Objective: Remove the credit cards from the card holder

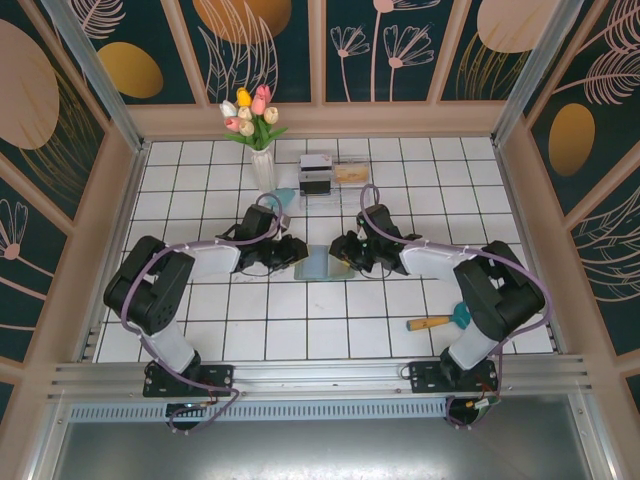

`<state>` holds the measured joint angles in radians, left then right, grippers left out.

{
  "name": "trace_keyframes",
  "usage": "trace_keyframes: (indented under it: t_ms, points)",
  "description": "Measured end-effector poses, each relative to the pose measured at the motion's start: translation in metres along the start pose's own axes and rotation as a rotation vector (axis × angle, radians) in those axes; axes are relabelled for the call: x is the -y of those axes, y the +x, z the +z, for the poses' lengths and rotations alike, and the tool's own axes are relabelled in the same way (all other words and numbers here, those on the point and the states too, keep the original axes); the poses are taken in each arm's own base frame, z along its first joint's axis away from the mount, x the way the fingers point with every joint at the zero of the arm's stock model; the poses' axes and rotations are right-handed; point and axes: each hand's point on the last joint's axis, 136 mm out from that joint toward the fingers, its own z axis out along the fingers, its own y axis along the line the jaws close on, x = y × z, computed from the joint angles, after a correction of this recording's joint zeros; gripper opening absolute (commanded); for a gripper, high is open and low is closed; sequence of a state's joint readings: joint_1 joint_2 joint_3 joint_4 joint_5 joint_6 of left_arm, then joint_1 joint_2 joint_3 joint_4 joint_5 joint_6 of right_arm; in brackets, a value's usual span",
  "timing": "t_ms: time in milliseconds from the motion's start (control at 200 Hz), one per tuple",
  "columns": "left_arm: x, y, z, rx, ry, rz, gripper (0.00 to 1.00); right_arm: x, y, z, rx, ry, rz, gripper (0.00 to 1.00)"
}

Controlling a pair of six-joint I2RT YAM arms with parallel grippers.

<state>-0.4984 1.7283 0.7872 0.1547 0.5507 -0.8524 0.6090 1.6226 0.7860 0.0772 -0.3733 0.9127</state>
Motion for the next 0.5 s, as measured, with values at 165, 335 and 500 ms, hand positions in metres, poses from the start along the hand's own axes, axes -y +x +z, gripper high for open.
trace_keyframes:
  t_ms: [165, 335, 500]
  points:
    - [-0.012, 0.004, 0.006, -0.018, -0.031, -0.014, 0.28, 0.007, 0.001, 0.003, -0.005, 0.033, -0.004, 0.34]
    - [-0.014, 0.004, 0.007, -0.017, -0.037, -0.014, 0.31, 0.012, 0.001, 0.006, -0.006, 0.057, -0.002, 0.33]
    - [-0.013, 0.000, 0.006, -0.007, -0.060, 0.006, 0.35, 0.015, 0.002, 0.007, -0.006, 0.069, 0.000, 0.33]
